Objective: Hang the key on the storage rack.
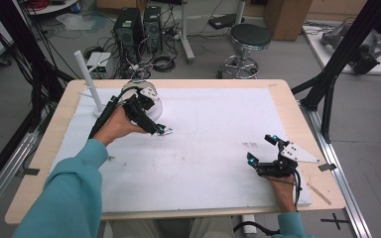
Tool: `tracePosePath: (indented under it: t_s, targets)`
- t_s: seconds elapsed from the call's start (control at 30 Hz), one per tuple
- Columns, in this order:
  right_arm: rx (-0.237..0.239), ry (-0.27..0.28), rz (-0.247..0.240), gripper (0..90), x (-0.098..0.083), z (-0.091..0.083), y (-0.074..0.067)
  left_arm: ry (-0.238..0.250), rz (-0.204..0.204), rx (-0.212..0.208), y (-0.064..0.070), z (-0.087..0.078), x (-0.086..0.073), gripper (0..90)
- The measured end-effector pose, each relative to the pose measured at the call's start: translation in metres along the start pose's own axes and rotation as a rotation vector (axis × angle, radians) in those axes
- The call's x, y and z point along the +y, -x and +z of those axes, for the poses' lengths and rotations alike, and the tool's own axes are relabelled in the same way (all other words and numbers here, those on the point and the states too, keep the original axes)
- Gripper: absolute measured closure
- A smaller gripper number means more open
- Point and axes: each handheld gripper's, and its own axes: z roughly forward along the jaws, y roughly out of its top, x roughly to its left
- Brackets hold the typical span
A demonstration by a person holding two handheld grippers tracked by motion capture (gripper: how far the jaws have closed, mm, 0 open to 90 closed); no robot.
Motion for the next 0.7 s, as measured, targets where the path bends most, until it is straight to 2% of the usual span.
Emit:
tracePosePath:
  t_s: [0.07,0.2,0.4,0.57,0.7]
  targets:
    - [0.001,0.000,0.002,0.6,0.000,0.000,0.000,-0.016,-0.011,-0.003,0.000,0.006,-0.001,1.9]
    - [0.000,0.001,-0.001,0.6,0.000,0.000,0.000,-0.052,-0.021,0.004,0.001,0.015,-0.003,8.6]
    - [-0.001,0.000,0.001,0.6,0.000,0.000,0.000,-0.085,-0.012,-0.005,0.001,0.025,-0.004,9.2]
    - [-0.001,0.001,0.000,0.6,0.000,0.000,0.000,-0.100,-0.035,-0.006,0.001,0.033,-0.008,10.1]
    - [-0.001,0.001,0.000,0.6,0.000,0.000,0.000,-0.140,-0.037,-0.010,-0.001,0.039,-0.010,12.1]
